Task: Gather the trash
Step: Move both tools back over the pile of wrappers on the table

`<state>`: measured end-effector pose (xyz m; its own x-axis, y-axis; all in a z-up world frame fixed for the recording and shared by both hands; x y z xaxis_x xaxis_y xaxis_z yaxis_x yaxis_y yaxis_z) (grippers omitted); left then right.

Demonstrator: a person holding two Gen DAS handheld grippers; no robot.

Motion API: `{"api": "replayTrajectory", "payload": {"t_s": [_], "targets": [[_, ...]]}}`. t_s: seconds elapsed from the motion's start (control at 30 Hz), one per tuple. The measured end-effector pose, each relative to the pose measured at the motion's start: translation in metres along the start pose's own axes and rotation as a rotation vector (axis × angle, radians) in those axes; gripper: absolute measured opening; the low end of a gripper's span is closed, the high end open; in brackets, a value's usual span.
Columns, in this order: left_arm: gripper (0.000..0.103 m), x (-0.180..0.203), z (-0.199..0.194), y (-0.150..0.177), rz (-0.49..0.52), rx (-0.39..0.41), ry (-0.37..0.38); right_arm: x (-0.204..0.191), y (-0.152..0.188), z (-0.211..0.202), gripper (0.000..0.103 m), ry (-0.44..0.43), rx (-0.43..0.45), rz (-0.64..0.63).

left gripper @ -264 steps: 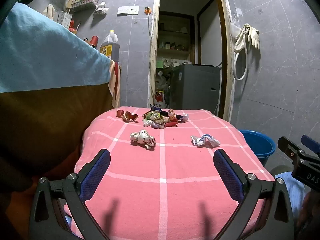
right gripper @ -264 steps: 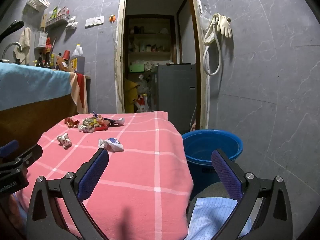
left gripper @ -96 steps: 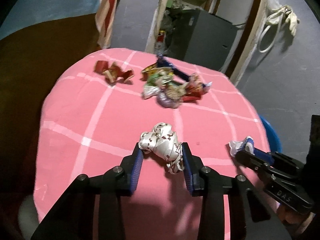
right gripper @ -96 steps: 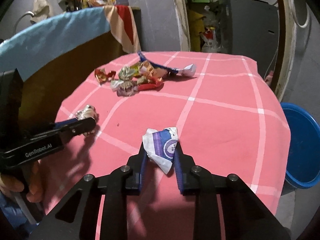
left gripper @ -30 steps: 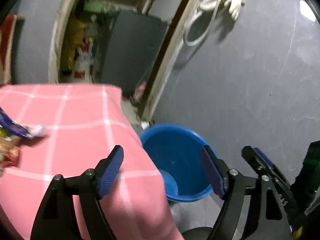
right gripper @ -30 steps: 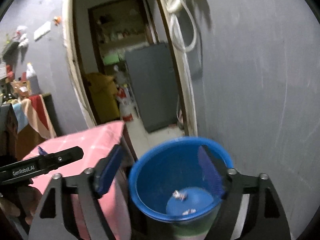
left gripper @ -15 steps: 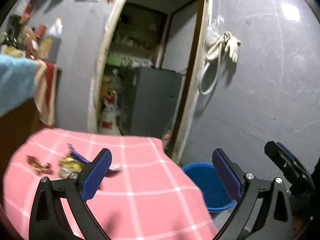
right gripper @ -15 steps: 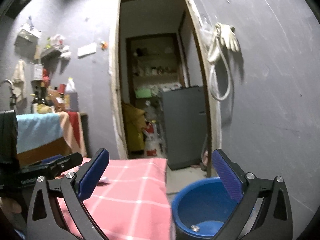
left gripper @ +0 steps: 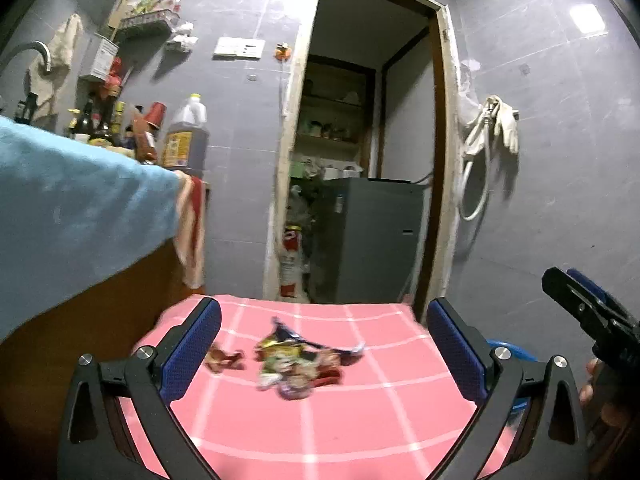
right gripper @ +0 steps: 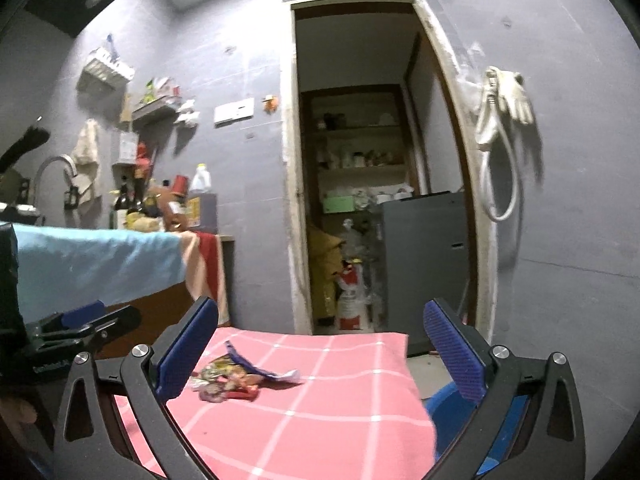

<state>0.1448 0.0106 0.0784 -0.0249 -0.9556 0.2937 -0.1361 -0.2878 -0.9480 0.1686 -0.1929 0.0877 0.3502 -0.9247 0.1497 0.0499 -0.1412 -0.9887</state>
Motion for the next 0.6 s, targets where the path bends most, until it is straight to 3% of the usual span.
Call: {"api": "replayTrajectory", "payload": {"t_s": [0.17, 0.6], "targets": [[0.101, -0.032, 0.001, 0.012, 0.002, -0.025, -0.055, -0.023, 0.008, 0.017, 0.103, -0.06, -0.039, -0.023], [0.101, -0.108, 0.045, 0.031, -0.086, -0.206, -0.202, -0.058, 0.049, 0.092, 0.103, -0.192, -0.282, -0.029]]}}
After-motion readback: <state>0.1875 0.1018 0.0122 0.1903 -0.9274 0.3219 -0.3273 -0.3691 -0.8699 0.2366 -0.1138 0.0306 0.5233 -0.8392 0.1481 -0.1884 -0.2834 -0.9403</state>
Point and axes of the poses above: each gripper's, at about its wrist camera, not at the fingertips, and z roughly the way its jaws point, x to its right, y to its underside, the point moved 4 cm from there along z, roughly the way its jaws point, and after that the axes turned 11 degrees about -z, right-handed, at the moved point
